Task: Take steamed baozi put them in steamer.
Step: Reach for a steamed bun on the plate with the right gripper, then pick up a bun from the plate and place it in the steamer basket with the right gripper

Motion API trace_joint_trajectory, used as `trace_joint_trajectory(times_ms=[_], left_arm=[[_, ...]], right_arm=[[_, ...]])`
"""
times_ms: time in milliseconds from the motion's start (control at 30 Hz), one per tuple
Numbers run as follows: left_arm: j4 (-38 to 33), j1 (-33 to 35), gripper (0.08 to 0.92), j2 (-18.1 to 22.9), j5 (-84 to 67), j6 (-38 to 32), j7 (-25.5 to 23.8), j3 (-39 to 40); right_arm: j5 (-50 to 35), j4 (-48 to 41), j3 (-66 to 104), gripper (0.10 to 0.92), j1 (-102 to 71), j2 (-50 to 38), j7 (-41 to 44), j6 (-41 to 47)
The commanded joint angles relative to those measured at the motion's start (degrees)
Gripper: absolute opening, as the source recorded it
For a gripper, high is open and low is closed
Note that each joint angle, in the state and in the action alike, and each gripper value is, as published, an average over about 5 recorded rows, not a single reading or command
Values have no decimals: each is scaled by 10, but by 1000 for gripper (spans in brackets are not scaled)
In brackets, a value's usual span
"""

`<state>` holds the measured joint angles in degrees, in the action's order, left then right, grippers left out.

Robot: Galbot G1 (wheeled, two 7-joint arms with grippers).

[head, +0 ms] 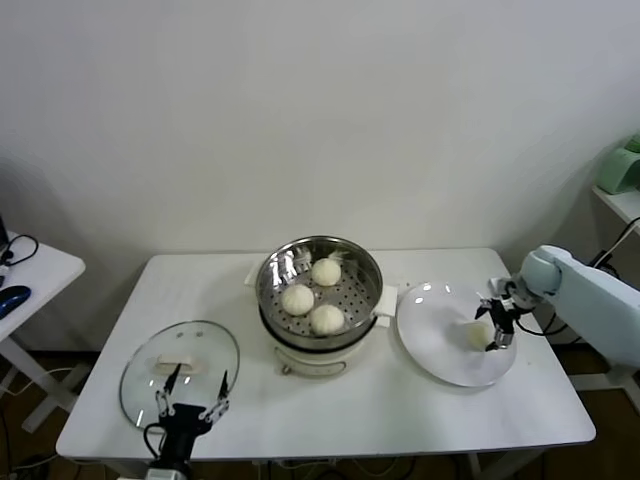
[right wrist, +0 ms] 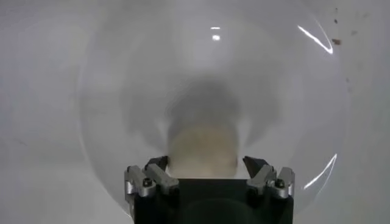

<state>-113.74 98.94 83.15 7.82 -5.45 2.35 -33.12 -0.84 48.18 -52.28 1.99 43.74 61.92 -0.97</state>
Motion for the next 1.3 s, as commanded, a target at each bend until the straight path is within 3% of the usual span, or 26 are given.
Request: trace_joint_trajectory(times_ms=[33, 333, 633, 900, 1133, 1300], left_arm=[[1, 0, 823, 0, 0, 0, 0, 0], [0, -6, 823, 0, 0, 3, 0, 2], [4, -10, 823, -4, -2, 3, 0, 4], [5, -20, 823, -5, -2, 3, -1, 15], [-13, -28, 823, -7, -1, 11, -2, 29], [-15, -34, 823, -12, -9, 12, -3, 39]], right_arm=[[0, -12, 4, 823, -3, 8, 2, 1], [-15, -13, 2, 711, -1, 4, 1, 5], [-74, 5, -37, 673, 38, -7, -4, 22], [-298, 43, -246, 670, 246, 15, -19, 82], [-530, 42, -470, 677, 454, 114, -13, 95], [-624, 55, -536, 679, 517, 185, -14, 101]])
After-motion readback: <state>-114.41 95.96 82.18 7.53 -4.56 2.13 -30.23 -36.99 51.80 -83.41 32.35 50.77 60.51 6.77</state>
